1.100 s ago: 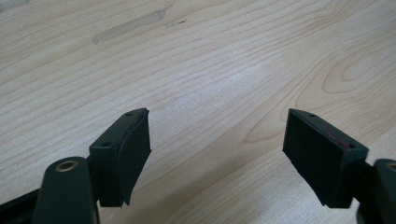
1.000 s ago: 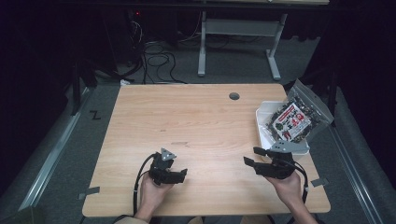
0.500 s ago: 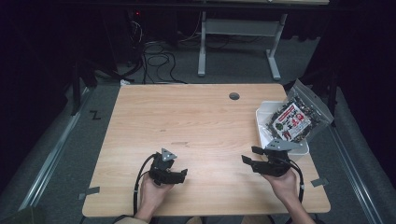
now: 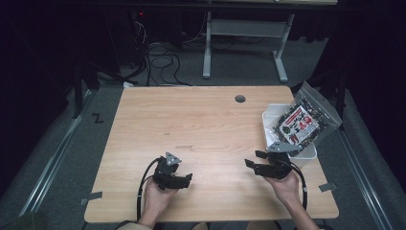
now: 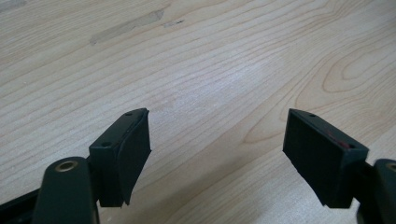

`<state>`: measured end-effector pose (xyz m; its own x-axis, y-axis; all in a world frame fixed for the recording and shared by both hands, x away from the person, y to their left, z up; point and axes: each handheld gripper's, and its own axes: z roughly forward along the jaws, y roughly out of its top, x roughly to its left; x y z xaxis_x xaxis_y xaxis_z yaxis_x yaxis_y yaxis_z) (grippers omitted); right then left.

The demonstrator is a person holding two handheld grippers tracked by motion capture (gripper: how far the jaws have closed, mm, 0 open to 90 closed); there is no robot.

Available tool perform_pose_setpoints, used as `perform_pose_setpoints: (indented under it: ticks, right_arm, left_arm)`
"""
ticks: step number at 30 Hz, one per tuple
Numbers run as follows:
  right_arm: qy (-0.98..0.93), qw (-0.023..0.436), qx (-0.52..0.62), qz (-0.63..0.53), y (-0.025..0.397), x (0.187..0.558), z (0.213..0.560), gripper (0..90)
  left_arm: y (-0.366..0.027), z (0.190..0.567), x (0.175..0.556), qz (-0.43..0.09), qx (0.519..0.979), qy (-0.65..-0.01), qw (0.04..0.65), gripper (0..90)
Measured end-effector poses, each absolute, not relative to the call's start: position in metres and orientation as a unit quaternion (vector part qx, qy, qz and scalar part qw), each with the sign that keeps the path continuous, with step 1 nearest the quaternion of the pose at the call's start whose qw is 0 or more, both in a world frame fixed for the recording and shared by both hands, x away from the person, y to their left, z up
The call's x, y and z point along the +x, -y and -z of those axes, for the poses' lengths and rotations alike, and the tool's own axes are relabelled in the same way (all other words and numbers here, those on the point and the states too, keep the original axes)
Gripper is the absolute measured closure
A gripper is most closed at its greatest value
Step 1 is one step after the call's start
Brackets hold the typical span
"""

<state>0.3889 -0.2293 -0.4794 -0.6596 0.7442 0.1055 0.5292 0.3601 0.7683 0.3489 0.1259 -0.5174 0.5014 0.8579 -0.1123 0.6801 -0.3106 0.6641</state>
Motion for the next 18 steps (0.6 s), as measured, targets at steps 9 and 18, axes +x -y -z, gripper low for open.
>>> perform_pose_setpoints:
  ticks: [9, 18]
  right_arm:
    - [-0.822, 0.138, 0.392, -0.39, 0.228, 0.389, 0.493, 41.4]
    - [-0.829, 0.143, 0.382, -0.383, 0.23, 0.377, 0.499, 41.0]
  left_arm:
    - [-0.125, 0.516, 0.348, -0.131, 0.798, -0.479, 0.341, 23.6]
    - [-0.124, 0.515, 0.347, -0.132, 0.797, -0.478, 0.343, 23.6]
